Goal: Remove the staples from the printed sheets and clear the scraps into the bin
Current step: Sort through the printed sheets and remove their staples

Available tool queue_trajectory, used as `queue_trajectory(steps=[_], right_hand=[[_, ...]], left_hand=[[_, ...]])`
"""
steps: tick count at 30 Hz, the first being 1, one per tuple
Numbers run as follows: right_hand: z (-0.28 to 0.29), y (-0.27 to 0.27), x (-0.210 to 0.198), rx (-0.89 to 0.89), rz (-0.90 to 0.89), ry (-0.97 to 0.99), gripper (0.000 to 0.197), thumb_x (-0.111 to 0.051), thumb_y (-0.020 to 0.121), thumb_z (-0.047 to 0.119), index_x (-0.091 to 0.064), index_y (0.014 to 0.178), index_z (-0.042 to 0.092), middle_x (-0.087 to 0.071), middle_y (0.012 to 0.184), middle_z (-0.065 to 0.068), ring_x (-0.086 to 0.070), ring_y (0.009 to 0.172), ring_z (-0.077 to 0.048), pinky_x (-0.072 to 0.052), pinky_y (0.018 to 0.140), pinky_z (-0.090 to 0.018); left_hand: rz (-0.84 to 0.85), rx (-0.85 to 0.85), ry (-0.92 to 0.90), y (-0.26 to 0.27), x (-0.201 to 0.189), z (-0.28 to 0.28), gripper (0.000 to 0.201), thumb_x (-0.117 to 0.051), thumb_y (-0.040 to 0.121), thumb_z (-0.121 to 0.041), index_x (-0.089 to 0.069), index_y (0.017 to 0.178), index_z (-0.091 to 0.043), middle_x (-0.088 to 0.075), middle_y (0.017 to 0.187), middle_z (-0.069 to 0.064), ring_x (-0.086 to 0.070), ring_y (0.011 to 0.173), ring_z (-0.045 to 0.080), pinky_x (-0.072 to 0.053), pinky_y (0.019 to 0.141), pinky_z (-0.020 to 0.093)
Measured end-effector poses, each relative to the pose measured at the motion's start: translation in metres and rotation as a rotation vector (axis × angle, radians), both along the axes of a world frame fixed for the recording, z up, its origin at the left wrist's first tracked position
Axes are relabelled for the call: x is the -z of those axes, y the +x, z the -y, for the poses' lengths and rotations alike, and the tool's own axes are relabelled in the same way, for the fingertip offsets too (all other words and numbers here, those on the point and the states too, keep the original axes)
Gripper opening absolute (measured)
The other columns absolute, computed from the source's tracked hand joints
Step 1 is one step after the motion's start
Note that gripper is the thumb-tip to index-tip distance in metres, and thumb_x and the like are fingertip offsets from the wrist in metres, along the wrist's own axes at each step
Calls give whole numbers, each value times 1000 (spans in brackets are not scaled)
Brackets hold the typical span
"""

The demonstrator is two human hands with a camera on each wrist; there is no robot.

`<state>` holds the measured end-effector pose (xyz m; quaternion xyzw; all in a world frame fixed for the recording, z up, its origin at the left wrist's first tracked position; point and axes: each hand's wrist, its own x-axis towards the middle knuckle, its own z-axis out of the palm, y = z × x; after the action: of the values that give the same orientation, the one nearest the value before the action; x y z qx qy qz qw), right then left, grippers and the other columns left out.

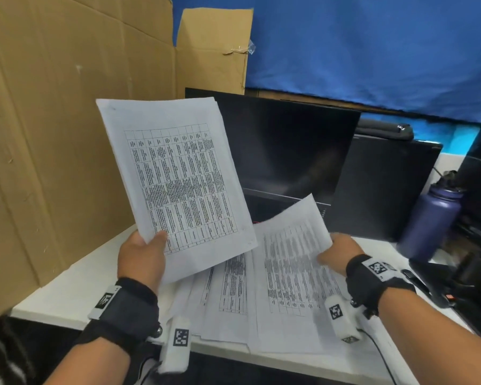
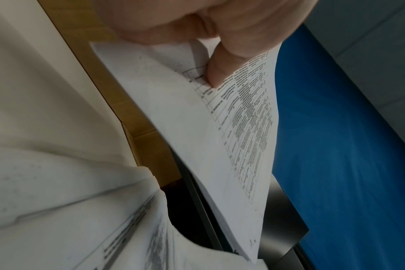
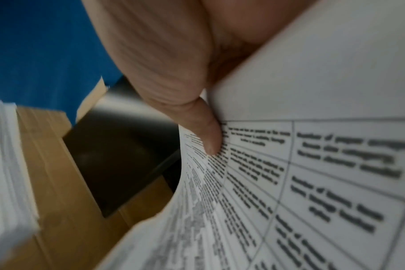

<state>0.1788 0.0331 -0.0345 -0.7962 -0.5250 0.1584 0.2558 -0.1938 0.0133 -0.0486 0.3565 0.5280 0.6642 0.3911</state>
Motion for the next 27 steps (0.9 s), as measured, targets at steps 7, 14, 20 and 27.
queue_trajectory(steps=[7, 14, 20, 27], right_hand=[[28, 15, -74, -43, -152, 440, 18, -74, 84, 14, -69, 100, 22, -72, 88, -2, -68, 76, -19, -52, 68, -30], [53, -3, -114, -178, -770, 541, 31, -69, 87, -1, -69, 115, 13, -78, 99, -8, -76, 89, -27, -58, 75, -39], [51, -53, -76, -172, -823, 538, 29, -55, 98, 14, -60, 126, 19, -72, 117, 1, -70, 106, -21, -54, 95, -46], [63, -78, -64, -47, -641, 774, 40, -70, 90, 17, -44, 120, 22, -69, 103, 3, -71, 87, -11, -58, 70, -28]], left_hand=[[-100, -53, -38, -4, 2, 0, 8, -62, 97, -22, -67, 98, -28, -73, 97, -6, -71, 95, 26, -57, 94, 49], [-91, 103, -53, 12, -3, 11, 13, -62, 97, -19, -70, 104, -26, -77, 97, 0, -74, 91, 27, -60, 80, 41], [9, 466, -24, 40, -22, 33, 22, -64, 96, -9, -76, 113, -13, -79, 109, 7, -74, 104, 29, -53, 100, 49], [-302, 417, 140, 60, -20, 48, 23, -39, 107, -40, -62, 111, -37, -72, 101, -30, -65, 103, -8, -50, 88, 16]])
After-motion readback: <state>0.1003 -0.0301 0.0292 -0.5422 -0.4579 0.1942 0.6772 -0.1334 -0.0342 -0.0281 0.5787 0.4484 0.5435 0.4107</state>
